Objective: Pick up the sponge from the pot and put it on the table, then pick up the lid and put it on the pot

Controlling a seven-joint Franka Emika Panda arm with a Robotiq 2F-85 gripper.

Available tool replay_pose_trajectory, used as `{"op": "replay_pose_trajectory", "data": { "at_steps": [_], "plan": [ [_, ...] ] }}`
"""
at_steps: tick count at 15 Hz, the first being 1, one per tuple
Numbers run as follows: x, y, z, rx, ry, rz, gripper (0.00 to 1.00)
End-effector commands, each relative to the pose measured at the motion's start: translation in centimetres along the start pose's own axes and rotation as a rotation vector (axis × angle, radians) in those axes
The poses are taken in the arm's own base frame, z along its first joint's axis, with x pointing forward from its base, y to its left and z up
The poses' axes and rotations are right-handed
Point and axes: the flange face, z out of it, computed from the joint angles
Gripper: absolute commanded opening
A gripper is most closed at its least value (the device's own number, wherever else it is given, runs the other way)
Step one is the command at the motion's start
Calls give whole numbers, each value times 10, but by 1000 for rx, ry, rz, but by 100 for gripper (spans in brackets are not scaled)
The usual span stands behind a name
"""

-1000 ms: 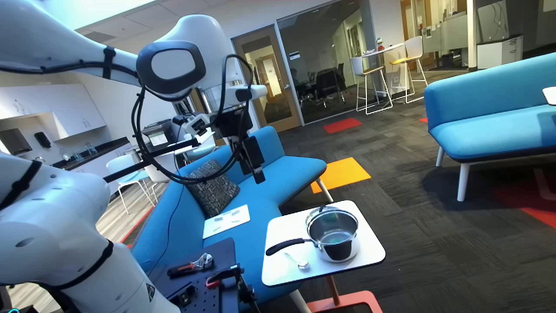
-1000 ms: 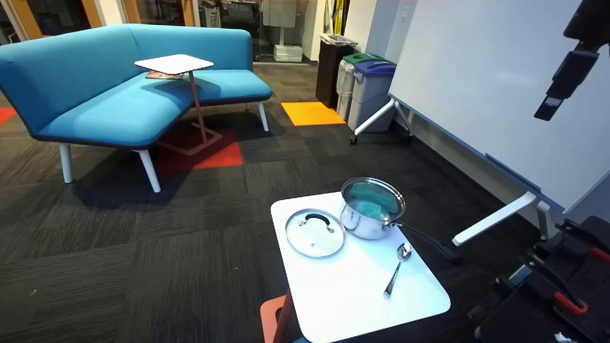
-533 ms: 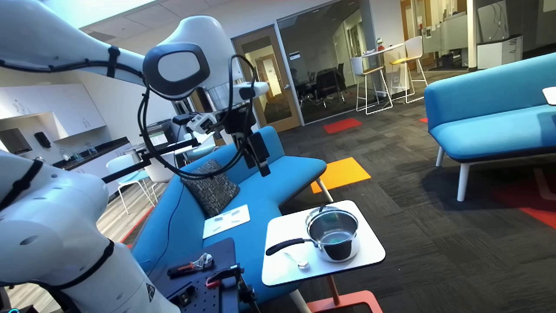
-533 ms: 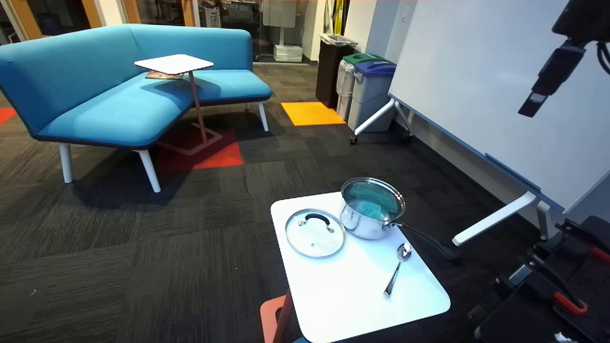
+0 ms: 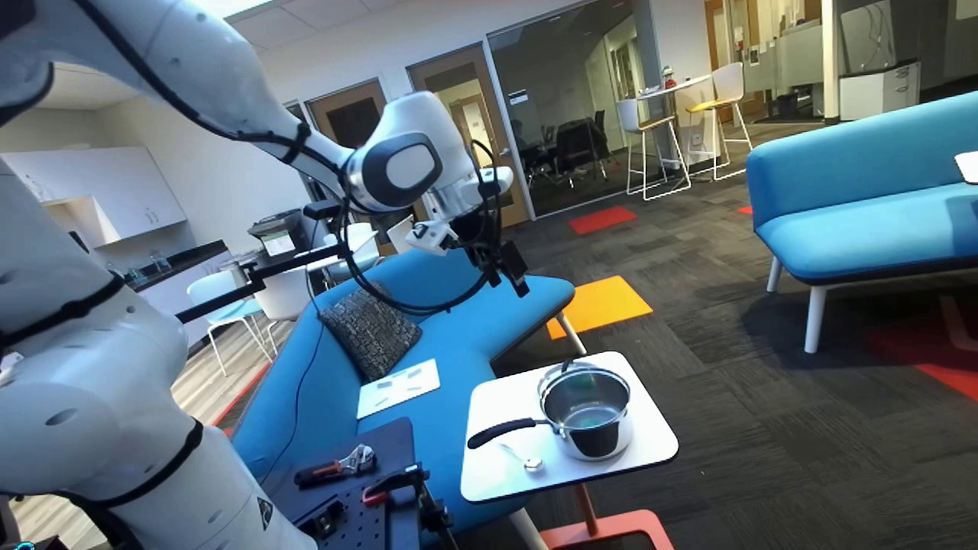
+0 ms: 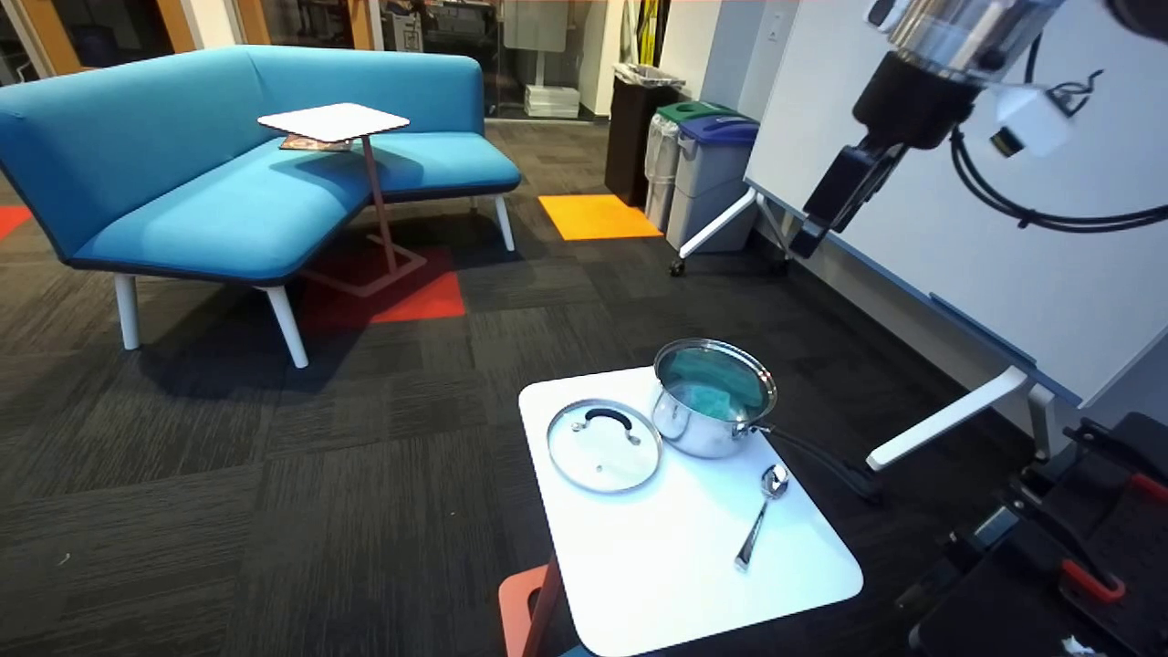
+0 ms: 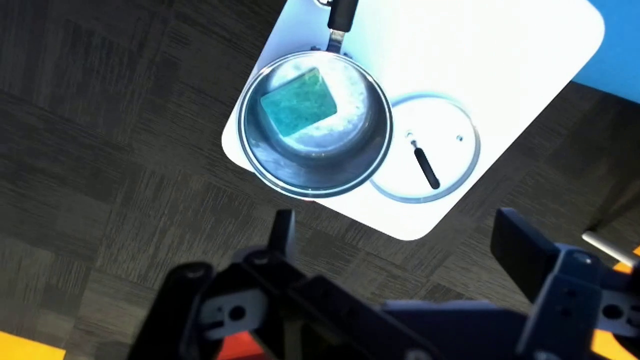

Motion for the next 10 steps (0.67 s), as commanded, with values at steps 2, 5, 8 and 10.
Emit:
{"op": "replay_pose_trajectory", "data": {
  "at_steps": [2, 5, 8, 10],
  "plan": [
    [15, -3, 34, -23, -44, 13, 100],
    [19, -3, 52, -19, -71, 18, 100],
    [20, -4, 42, -22, -51, 16, 100],
    [28, 1, 60, -4, -84, 37, 100]
  ]
}}
